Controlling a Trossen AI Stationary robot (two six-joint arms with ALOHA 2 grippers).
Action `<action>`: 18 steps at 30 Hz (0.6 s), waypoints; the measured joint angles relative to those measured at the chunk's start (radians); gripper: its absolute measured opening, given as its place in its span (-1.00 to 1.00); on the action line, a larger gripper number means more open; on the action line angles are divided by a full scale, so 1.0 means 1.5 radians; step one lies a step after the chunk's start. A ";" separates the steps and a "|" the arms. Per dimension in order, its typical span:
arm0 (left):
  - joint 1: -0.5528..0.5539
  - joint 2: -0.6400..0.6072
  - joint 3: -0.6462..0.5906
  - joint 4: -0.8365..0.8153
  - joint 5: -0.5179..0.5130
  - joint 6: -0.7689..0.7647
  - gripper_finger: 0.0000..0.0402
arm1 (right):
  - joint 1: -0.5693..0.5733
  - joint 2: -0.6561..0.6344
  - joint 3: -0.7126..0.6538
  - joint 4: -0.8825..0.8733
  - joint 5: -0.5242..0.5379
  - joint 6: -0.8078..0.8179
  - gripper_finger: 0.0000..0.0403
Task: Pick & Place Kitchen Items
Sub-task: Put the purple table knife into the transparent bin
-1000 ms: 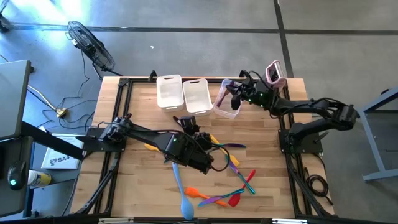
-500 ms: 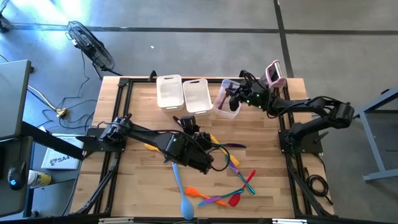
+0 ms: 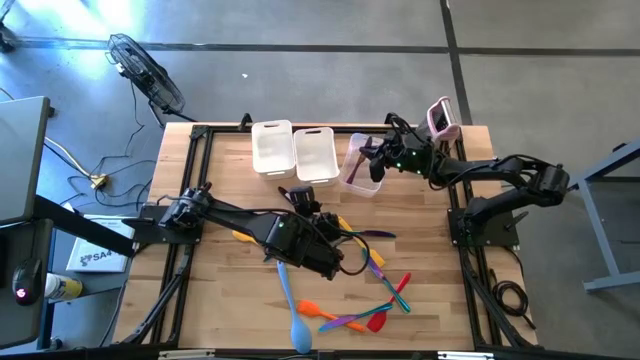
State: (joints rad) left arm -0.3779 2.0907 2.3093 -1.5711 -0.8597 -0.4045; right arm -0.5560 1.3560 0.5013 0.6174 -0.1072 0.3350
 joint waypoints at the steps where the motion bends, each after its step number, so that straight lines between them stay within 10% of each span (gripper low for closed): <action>1: 0.000 0.000 0.000 0.000 0.004 -0.001 -0.24 | 0.000 0.000 0.000 0.003 0.000 0.003 -0.98; 18: 0.000 0.000 0.000 0.000 0.012 -0.008 -0.24 | 0.012 0.000 0.000 0.026 -0.044 0.039 -0.98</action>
State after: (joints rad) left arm -0.3779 2.0911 2.3093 -1.5711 -0.8421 -0.4163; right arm -0.5374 1.3560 0.5007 0.6567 -0.1729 0.3937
